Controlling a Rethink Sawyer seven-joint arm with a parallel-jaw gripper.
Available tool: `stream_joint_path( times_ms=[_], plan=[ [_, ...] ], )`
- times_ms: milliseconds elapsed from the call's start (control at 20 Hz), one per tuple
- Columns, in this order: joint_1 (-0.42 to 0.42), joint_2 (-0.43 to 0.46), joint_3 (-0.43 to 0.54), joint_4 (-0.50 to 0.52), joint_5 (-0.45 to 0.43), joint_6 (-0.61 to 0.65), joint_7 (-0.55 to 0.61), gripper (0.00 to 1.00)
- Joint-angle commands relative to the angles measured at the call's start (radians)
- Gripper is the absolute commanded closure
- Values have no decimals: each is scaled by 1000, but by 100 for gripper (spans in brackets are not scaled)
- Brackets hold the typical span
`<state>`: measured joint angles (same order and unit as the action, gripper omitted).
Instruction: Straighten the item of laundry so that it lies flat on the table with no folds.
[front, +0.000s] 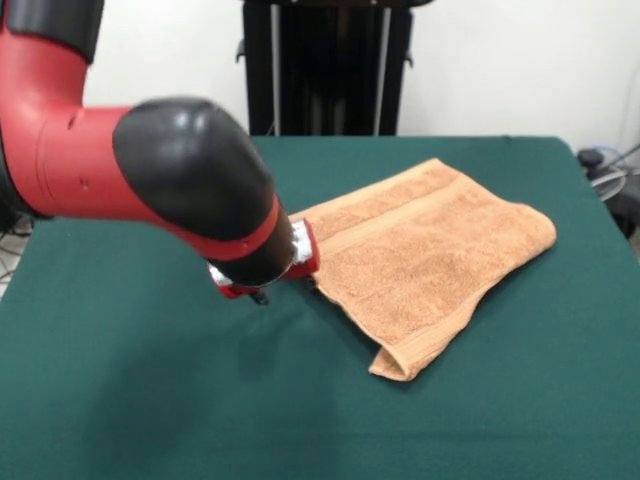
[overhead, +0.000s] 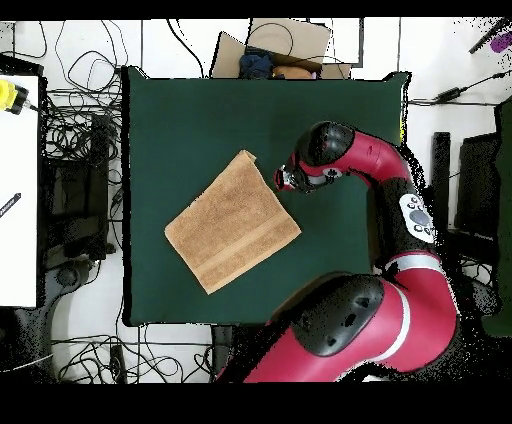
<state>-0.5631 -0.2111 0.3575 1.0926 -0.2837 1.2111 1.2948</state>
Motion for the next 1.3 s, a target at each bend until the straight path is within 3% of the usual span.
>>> stream_joint_path(
  times_ms=[50, 250, 400, 750, 1000, 1300],
  plan=[
    [62, -157, -63, 86, -70, -100, 119, 0],
    [117, -300, -122, 156, -75, -110, 188, 0],
    [138, -317, -145, 156, -55, -88, 215, 0],
    [115, -154, -131, 155, -21, -165, 199, 0],
    [77, -89, -105, 214, -19, -324, 183, 0],
    [44, -3, -85, 207, -9, -377, 122, 0]
  ],
)
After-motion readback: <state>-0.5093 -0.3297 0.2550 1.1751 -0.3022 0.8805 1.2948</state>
